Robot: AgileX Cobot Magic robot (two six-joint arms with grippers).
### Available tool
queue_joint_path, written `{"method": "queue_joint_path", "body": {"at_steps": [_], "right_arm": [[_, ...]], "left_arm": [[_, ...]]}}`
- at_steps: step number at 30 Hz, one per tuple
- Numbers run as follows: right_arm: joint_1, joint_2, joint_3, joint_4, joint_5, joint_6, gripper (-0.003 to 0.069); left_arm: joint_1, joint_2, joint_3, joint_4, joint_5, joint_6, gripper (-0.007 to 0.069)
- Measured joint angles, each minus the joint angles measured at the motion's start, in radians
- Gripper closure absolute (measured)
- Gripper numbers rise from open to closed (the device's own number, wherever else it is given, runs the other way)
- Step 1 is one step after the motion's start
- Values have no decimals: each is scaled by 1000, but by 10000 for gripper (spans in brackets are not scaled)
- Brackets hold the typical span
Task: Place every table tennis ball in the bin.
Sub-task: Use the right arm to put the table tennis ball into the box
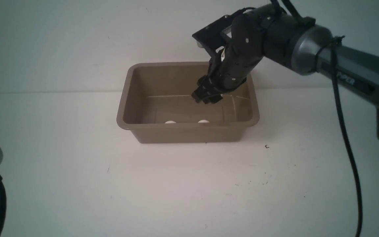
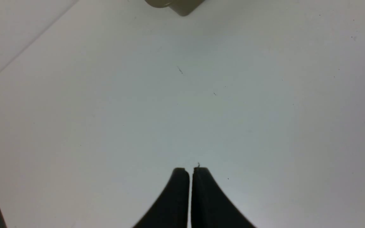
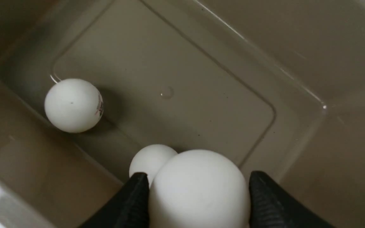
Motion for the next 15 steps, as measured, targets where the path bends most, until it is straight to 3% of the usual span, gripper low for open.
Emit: {"method": "queue_joint_path", "body": {"at_steps": [15], "right_arm": [[0, 51, -8, 0, -57, 0, 295]], "left_arm": [[0, 0, 0, 0, 7, 0, 629]]}}
